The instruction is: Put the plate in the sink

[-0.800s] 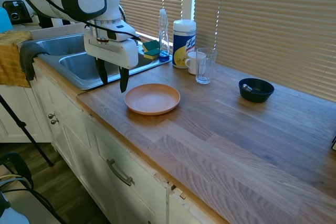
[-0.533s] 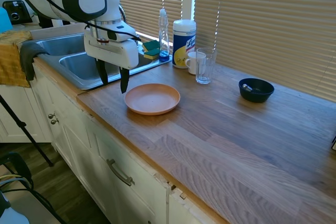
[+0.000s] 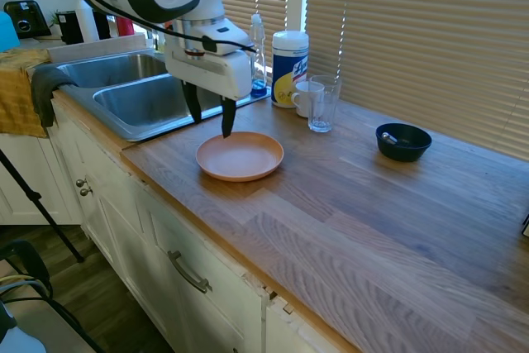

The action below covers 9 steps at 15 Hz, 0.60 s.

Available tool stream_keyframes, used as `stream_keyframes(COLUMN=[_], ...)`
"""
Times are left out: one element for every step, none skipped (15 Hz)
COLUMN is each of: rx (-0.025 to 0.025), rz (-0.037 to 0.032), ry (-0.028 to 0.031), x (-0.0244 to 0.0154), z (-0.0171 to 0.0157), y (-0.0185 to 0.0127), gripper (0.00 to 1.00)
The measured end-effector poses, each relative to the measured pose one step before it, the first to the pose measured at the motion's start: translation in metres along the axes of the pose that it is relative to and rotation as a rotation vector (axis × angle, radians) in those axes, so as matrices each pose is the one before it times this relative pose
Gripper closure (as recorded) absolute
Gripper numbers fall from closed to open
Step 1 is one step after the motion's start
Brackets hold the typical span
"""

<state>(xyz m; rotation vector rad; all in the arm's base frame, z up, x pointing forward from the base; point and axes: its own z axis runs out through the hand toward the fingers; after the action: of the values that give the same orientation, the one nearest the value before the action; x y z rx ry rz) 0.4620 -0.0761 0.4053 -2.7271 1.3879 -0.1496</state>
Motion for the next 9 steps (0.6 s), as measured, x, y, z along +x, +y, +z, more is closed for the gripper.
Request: stream_keyframes(rx=[0.01018, 0.01106, 0.00845, 0.00463, 0.00688, 0.00576, 0.00216, 0.00010, -0.00085], rz=[0.00993, 0.00724, 0.00843, 0.00633, -0.00015, -0.00237, -0.00049, -0.00102, 0.00013], ry=[-0.00566, -0.00858, -0.00896, -0.01034, -0.01595, -0.01488, -0.01410, -0.01347, -0.01228], x=[0.01679, 0.01587, 0.01515, 0.01285, 0.00969, 0.00790, 0.00689, 0.00657, 0.00638], z=[0.00016, 0.00111, 0.00232, 0.00369, 0.00465, 0.00539, 0.00689, 0.00748, 0.00726], y=[0.00447, 0.00523, 0.00638, 0.00513, 0.00309, 0.00272, 0.00295, 0.00364, 0.00348], gripper=[0.00, 0.00, 0.00, 0.00, 0.00, 0.00, 0.00, 0.00, 0.00])
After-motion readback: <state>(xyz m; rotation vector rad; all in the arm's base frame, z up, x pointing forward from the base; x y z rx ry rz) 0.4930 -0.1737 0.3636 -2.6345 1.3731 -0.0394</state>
